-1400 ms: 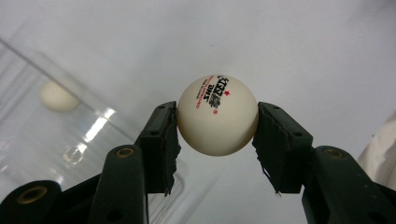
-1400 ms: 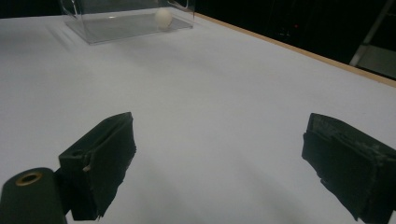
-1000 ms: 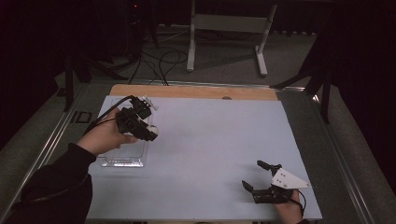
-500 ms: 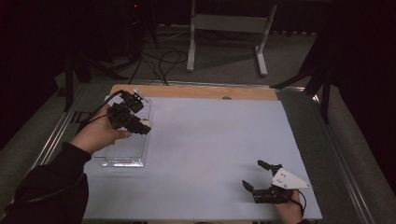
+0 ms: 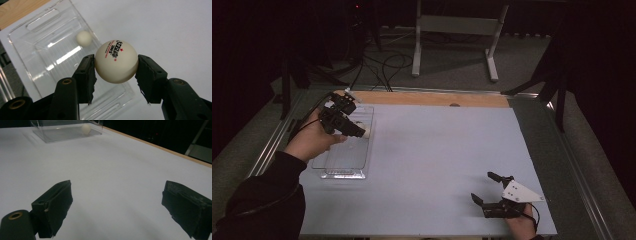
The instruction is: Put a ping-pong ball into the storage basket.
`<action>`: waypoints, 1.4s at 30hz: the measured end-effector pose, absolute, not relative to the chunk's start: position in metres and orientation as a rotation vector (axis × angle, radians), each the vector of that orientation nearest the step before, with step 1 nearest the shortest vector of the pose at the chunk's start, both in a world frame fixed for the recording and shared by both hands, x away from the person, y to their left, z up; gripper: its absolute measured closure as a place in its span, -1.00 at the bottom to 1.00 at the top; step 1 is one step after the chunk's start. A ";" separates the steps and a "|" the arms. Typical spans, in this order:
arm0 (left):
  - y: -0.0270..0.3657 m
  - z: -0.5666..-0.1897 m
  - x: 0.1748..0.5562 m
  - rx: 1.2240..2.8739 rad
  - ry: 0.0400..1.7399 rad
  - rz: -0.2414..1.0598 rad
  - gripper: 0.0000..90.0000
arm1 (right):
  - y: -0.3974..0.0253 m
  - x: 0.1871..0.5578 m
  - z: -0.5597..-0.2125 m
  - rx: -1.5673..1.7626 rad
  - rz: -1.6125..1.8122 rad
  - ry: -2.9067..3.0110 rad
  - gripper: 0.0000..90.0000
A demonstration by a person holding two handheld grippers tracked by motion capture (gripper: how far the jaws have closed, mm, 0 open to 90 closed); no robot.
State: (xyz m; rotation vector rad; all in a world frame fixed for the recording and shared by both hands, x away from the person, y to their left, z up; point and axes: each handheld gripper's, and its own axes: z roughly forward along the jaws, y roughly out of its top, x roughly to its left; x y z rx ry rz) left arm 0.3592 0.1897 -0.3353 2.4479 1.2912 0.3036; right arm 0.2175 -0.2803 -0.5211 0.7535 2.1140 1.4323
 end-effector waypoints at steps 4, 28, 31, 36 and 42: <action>0.197 -0.338 0.364 2.411 1.335 0.301 0.14 | -0.281 0.218 -0.521 0.754 1.430 2.113 -0.79; 0.210 -0.384 0.376 2.339 1.513 0.230 0.14 | -0.281 0.217 -0.521 0.753 1.424 2.114 -0.79; 0.211 -0.391 0.377 2.338 1.517 0.211 0.14 | -0.281 0.217 -0.520 0.749 1.423 2.113 -0.79; 0.214 -0.400 0.378 2.327 1.545 0.173 0.14 | -0.281 0.218 -0.521 0.753 1.424 2.114 -0.79; 0.215 -0.411 0.379 2.336 1.557 0.136 0.14 | -0.281 0.218 -0.521 0.751 1.424 2.115 -0.79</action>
